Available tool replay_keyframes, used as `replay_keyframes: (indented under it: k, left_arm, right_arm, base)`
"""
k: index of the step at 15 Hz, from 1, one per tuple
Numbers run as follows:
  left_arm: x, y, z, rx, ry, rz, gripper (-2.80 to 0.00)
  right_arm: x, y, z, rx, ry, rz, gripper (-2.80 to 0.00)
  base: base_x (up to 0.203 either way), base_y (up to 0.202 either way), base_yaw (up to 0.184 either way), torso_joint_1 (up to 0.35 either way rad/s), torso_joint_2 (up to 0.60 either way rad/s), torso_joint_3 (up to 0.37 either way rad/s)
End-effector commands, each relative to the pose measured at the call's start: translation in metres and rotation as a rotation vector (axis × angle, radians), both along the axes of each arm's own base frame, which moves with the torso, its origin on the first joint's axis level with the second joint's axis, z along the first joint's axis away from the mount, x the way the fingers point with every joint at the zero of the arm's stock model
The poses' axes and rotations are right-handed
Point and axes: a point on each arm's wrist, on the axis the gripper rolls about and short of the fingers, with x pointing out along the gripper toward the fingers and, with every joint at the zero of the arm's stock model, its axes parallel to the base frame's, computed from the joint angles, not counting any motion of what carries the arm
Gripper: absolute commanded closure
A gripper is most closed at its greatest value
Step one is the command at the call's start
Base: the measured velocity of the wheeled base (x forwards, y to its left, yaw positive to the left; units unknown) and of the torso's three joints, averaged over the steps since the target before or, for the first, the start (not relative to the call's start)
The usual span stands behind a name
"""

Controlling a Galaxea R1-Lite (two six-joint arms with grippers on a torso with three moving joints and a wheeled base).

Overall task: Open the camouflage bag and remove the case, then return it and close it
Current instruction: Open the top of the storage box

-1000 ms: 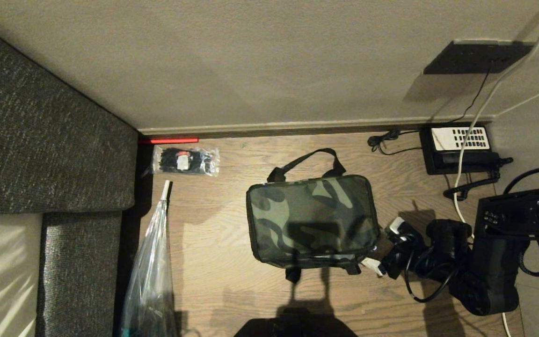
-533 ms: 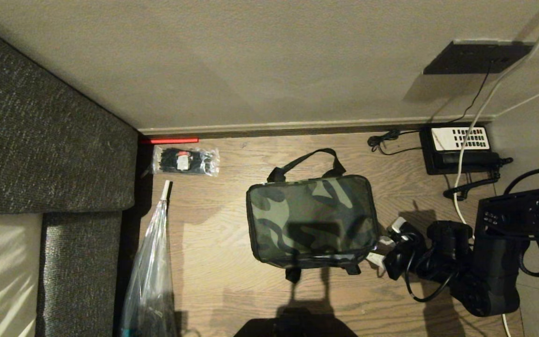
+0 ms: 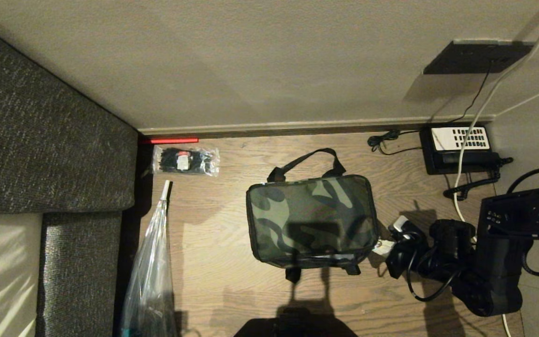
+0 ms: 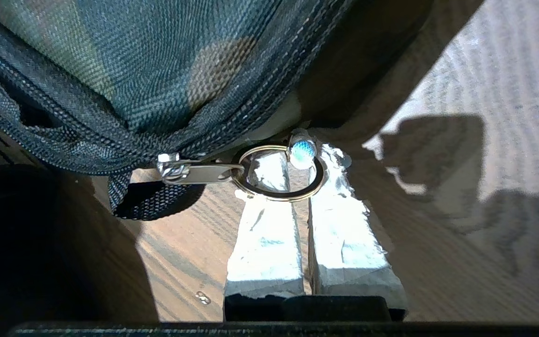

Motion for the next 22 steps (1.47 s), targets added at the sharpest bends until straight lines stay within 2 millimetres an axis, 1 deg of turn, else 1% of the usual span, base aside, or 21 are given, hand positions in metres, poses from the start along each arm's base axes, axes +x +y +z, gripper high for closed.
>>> replay_keyframes:
  k: [1,3,6,12,15,22]
  left_arm:
    - [0.000,0.000,-0.001,-0.001,0.003,0.001,0.00]
    - [0.000,0.000,-0.001,-0.001,0.003,0.001,0.00]
    - [0.000,0.000,-0.001,-0.001,0.003,0.001,0.00]
    - [0.000,0.000,-0.001,-0.001,0.003,0.001,0.00]
    - [0.000,0.000,-0.001,-0.001,0.003,0.001,0.00]
    - [0.000,0.000,-0.001,-0.001,0.003,0.001,0.00]
  right_arm:
    - [-0.001,-0.003,0.007,-0.006,-0.026,-0.002,0.00]
    - [-0.002,-0.011,0.014,-0.028,-0.052,-0.016,0.00]
    - [-0.005,-0.018,0.022,-0.030,-0.062,-0.035,0.00]
    - [-0.005,-0.019,0.033,-0.025,-0.092,-0.041,0.00]
    - [-0.006,-0.020,0.042,-0.024,-0.115,-0.045,0.00]
    - [-0.016,-0.028,0.039,-0.037,-0.078,-0.075,0.00]
  base:
    - [0.000,0.000,0.000,0.000,0.00,0.000]
    - [0.000,0.000,0.000,0.000,0.00,0.000]
    - [0.000,0.000,0.000,0.000,0.00,0.000]
    - [0.000,0.000,0.000,0.000,0.00,0.000]
    - [0.000,0.000,0.000,0.000,0.00,0.000]
    - [0.000,0.000,0.000,0.000,0.00,0.000]
